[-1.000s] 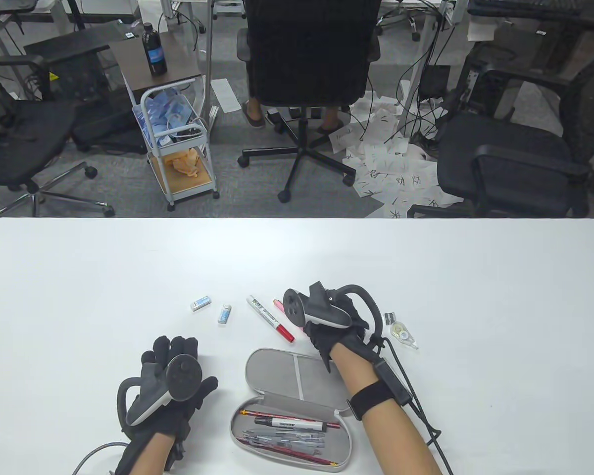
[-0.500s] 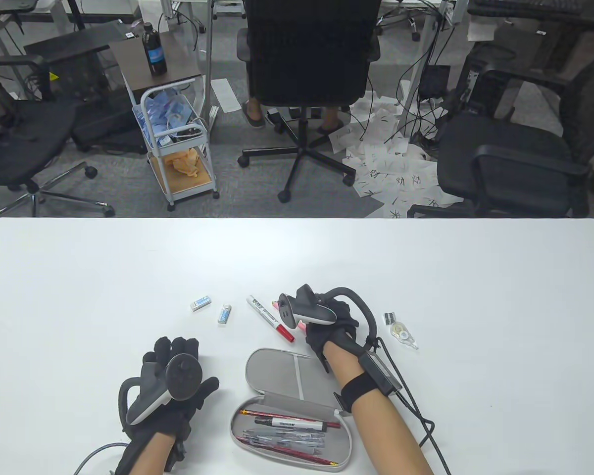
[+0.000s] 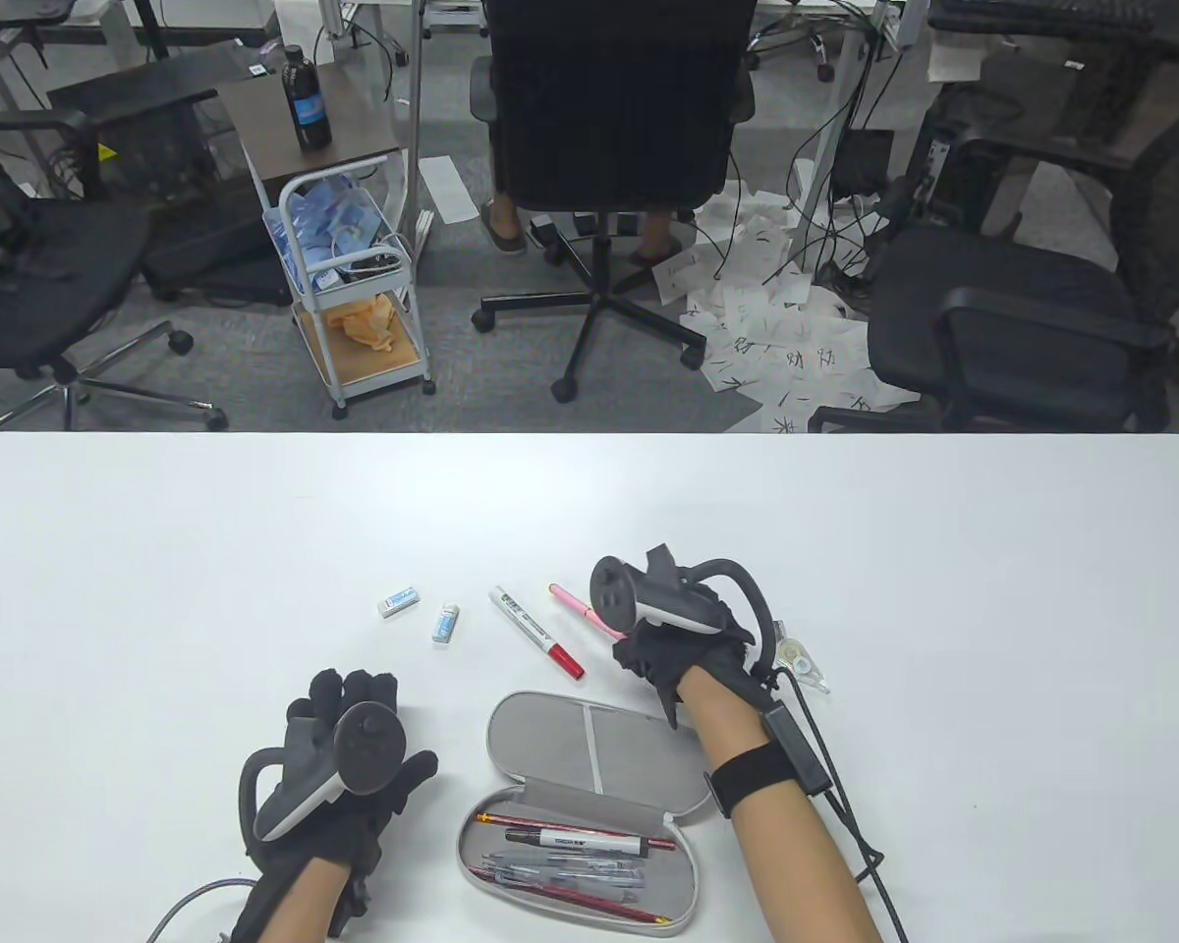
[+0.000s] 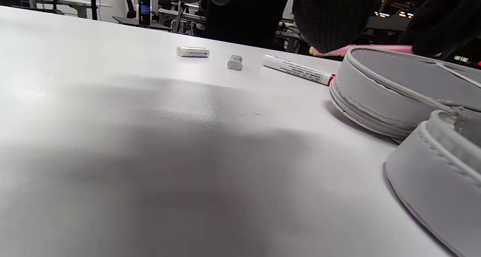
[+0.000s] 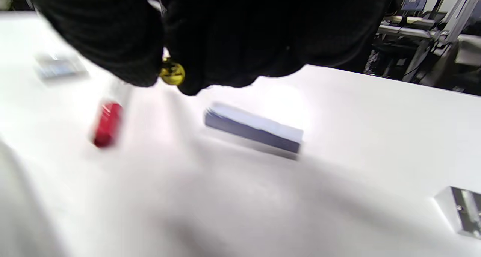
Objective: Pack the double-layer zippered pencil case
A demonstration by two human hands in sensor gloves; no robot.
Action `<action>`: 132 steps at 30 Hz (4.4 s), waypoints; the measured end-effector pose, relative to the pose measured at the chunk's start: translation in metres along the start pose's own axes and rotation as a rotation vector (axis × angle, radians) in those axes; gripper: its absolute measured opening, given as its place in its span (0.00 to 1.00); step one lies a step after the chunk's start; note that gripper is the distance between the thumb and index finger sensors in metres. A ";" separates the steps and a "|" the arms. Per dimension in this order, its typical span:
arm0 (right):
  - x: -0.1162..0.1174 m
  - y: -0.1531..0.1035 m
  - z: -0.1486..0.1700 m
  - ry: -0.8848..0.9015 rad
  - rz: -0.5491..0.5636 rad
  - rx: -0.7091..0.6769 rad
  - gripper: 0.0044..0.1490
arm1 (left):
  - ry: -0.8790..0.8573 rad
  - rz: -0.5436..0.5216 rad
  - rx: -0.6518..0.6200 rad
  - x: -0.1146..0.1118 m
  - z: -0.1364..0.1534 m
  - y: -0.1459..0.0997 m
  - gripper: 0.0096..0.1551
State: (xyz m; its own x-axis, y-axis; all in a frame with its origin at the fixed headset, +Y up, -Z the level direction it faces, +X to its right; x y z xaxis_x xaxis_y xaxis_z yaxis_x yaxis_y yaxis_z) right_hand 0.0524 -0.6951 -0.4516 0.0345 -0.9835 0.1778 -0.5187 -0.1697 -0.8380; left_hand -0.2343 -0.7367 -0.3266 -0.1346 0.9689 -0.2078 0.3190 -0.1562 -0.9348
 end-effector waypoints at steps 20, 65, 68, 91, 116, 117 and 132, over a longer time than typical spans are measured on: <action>0.055 -0.102 -0.088 -0.013 -0.096 -0.508 0.26 | 0.007 -0.029 0.008 0.002 0.002 -0.002 0.55; -0.015 0.012 -0.055 0.033 -0.040 -0.262 0.30 | -0.008 -0.033 -0.013 0.005 0.000 -0.004 0.54; 0.002 -0.026 -0.065 0.051 -0.043 -0.339 0.30 | -0.004 -0.036 -0.015 0.006 -0.001 -0.003 0.54; 0.070 -0.102 -0.119 -0.180 -0.253 -0.424 0.30 | 0.033 -0.038 -0.005 0.006 -0.003 -0.005 0.54; 0.042 -0.152 0.009 -0.053 0.323 0.234 0.42 | 0.058 -0.068 -0.022 0.007 -0.005 -0.005 0.52; 0.047 -0.150 0.013 -0.052 0.305 0.251 0.42 | 0.058 -0.068 -0.027 0.007 -0.005 -0.005 0.52; 0.066 -0.145 0.030 0.032 0.279 0.262 0.46 | 0.170 -0.168 -0.309 0.028 -0.075 -0.006 0.41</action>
State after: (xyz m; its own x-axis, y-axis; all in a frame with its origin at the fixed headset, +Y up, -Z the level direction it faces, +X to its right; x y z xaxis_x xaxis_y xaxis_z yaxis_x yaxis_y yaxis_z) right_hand 0.1559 -0.7373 -0.3340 -0.1058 -0.9924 -0.0630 -0.2684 0.0895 -0.9592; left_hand -0.1697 -0.6941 -0.3048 -0.0593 0.9981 0.0155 0.5771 0.0470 -0.8153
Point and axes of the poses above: the tracker on the back of each hand, its own z axis roughly to the little-finger side, its own y axis roughly from the wrist to the fingertips, x = y × z, the point moved 3 cm from there along y, roughly from the wrist to the fingertips, and after that the axes turned 12 degrees about -x, right-handed, at the moved point
